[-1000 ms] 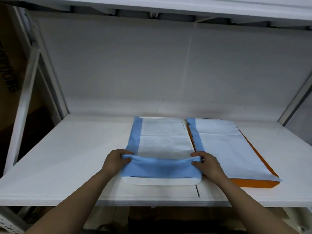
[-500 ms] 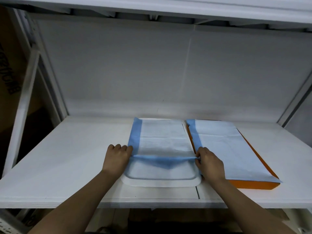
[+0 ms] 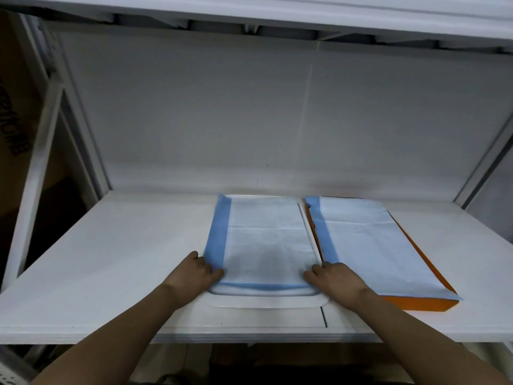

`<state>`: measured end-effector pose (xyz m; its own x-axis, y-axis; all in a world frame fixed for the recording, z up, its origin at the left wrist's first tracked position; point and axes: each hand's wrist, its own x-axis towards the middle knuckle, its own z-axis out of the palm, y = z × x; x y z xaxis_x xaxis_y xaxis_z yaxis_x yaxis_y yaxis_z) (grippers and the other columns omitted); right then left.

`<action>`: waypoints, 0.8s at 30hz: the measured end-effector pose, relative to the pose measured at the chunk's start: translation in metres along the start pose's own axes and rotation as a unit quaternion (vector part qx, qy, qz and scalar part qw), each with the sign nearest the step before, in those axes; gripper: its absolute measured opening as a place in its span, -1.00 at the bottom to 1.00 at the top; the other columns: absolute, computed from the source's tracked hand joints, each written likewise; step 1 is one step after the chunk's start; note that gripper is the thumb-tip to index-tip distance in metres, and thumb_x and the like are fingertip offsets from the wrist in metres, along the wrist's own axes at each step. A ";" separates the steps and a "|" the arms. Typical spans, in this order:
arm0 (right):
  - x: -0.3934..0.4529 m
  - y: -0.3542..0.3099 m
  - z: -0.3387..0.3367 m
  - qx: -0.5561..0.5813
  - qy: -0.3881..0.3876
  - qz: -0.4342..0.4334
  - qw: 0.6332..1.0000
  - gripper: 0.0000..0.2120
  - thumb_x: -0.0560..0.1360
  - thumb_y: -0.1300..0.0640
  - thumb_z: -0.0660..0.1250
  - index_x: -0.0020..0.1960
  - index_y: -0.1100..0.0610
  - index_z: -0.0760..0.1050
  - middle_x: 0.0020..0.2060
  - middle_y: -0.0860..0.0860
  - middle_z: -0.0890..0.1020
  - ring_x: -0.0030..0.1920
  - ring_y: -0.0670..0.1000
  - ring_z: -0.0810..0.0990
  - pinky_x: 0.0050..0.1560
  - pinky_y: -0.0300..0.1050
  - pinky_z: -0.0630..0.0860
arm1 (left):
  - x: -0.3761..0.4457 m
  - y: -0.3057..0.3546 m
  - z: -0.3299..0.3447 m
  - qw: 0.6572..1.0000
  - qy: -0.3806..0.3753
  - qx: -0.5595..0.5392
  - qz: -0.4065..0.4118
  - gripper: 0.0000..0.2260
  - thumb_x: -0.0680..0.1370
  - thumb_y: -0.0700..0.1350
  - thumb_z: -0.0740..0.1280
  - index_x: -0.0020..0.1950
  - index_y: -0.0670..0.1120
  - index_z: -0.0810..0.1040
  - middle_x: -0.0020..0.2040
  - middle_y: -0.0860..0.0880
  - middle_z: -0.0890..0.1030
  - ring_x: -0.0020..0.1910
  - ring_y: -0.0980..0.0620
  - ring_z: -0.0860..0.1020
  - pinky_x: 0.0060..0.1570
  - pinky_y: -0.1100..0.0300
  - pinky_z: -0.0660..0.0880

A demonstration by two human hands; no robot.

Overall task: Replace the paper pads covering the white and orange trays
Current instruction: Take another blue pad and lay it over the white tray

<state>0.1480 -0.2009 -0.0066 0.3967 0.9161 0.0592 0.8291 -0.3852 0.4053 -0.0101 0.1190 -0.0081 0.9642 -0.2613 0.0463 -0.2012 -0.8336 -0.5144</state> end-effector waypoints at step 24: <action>0.041 -0.058 0.016 0.350 -0.137 0.207 0.903 0.25 -0.03 -0.58 -0.60 0.55 -0.02 -0.21 0.55 -0.06 -0.18 0.53 -0.03 -0.22 0.49 -0.04 -0.21 | 0.055 0.060 0.004 0.891 -0.169 -0.353 -0.229 -0.06 0.25 0.51 -0.49 0.55 0.10 -0.20 0.57 0.02 -0.22 0.54 0.00 -0.21 0.48 0.00 -0.22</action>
<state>0.1225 -0.1428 -0.0421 0.7333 0.6518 -0.1933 0.5953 -0.7529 -0.2807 0.0317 0.0571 -0.0401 0.9460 0.2474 -0.2095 0.2837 -0.9446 0.1652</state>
